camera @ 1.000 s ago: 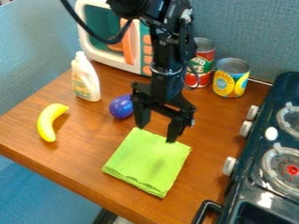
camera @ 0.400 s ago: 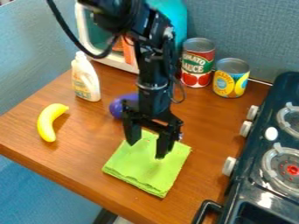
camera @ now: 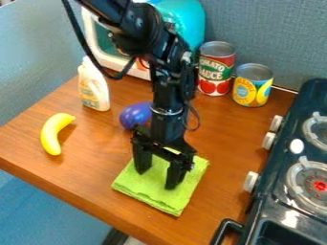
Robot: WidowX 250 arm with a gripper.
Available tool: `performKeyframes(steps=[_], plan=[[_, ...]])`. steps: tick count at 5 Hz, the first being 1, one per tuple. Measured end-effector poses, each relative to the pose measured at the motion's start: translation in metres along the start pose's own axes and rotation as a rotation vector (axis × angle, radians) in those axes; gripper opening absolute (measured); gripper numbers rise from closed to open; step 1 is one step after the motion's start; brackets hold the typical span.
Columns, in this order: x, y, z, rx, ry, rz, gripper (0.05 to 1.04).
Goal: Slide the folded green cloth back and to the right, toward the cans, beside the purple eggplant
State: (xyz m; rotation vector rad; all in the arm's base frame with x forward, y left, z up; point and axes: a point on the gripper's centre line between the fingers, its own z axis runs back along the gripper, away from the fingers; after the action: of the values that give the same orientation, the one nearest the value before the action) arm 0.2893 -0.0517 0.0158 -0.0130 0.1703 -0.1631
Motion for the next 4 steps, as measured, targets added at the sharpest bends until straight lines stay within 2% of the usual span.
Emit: performKeyframes(steps=[1, 2, 3, 4], plan=[[0.005, 0.0, -0.003, -0.001, 0.026, 0.023, 1.001], [0.033, 0.0, 0.002, -0.002, -0.014, 0.025, 1.001], [0.082, -0.001, 0.013, -0.006, -0.087, 0.022, 1.001], [0.12, -0.005, 0.02, 0.023, -0.131, -0.015, 1.001]])
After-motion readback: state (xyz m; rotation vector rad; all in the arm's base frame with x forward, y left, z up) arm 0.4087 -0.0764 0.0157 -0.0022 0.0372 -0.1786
